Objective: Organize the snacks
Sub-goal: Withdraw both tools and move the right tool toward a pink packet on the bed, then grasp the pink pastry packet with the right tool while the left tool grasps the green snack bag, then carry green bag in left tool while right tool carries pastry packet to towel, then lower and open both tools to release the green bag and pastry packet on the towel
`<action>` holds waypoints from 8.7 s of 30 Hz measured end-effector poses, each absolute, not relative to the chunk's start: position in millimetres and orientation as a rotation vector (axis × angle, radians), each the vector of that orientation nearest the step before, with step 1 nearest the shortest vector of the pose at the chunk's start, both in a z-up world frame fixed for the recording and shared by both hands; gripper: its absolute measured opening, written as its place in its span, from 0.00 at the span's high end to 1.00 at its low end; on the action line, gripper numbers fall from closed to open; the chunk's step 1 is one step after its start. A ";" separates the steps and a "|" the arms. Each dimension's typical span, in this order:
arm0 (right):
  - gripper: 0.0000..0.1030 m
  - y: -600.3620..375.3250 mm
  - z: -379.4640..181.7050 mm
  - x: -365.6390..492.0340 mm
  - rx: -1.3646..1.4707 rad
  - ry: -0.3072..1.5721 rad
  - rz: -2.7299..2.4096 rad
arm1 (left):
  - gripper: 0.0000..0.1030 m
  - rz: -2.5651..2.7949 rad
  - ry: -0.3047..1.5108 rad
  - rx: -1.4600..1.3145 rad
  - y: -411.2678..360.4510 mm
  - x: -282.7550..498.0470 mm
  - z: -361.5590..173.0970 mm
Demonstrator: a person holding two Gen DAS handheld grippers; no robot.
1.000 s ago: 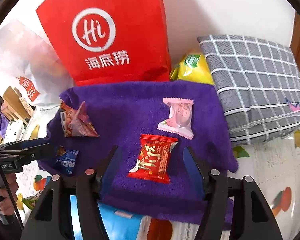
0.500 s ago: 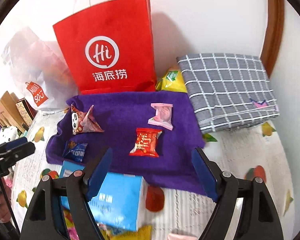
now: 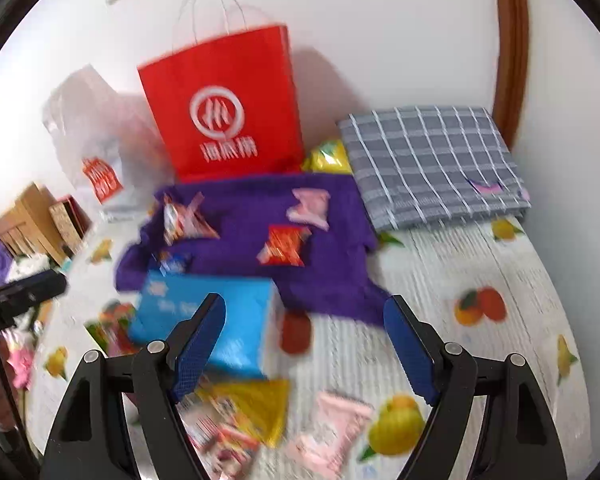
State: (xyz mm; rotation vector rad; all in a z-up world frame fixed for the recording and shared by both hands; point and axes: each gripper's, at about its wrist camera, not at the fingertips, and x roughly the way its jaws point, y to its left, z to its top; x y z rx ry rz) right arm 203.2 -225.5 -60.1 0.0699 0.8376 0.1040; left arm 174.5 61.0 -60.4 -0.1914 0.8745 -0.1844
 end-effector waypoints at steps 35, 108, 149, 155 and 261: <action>0.59 -232.9 -177.2 171.6 0.014 0.935 0.065 | 0.24 -0.088 0.929 -0.257 104.5 161.6 -140.2; 0.64 -206.5 -88.6 112.8 0.056 0.766 0.136 | 0.57 -0.204 0.811 -0.214 69.8 91.1 -84.5; 0.64 -189.2 -17.1 152.8 0.110 0.748 0.233 | 0.57 -0.264 0.755 -0.209 13.5 136.8 -16.7; 0.64 -186.5 -13.6 178.5 0.112 0.748 0.241 | 0.57 -0.244 0.758 -0.220 23.3 156.2 -16.0; 0.39 -205.1 -147.8 390.2 -0.001 1.016 0.157 | 0.35 -0.246 1.055 -0.230 35.8 355.3 -136.7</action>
